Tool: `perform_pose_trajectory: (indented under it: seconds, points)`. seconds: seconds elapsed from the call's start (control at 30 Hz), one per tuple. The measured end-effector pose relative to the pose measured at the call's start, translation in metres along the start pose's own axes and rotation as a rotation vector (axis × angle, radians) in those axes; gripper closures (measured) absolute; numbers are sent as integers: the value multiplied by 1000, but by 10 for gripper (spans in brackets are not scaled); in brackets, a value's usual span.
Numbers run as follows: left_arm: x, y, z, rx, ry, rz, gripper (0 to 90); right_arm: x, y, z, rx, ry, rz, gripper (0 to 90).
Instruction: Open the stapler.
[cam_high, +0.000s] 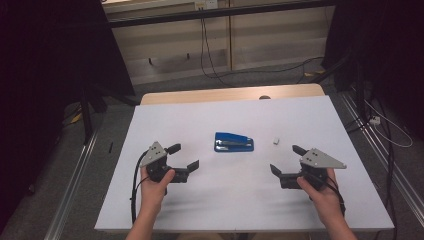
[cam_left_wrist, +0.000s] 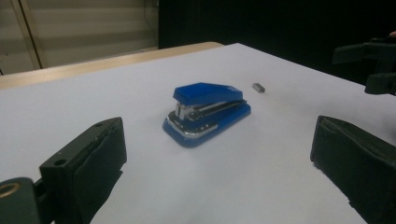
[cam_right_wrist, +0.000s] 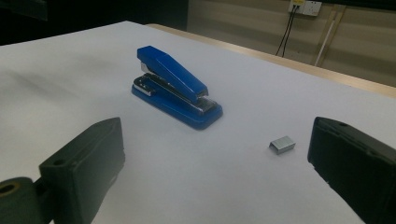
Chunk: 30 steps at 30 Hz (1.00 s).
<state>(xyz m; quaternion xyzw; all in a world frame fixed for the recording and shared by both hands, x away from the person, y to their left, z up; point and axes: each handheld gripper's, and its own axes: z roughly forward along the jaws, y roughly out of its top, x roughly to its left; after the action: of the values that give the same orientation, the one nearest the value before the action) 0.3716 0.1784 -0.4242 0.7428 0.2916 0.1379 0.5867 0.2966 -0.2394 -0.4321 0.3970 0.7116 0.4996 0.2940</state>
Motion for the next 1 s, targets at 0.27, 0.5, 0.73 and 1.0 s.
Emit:
perform_pose_trajectory:
  seconds: [0.27, 0.5, 0.73, 1.0]
  points:
    - [5, 5, 12, 7, 4, 7, 43, 2, 5, 17, 17, 15, -8, 31]
    - [4, 15, 26, 34, 10, 30, 48, -1, 12, 33, 21, 27, -13, 31]
    - [8, 24, 40, 40, 11, 9, 52, -5, 19, 46, 19, 30, -6, 30]
    - [13, 28, 59, 56, 3, 22, 66, -5, 24, 57, 24, 14, 1, 27]
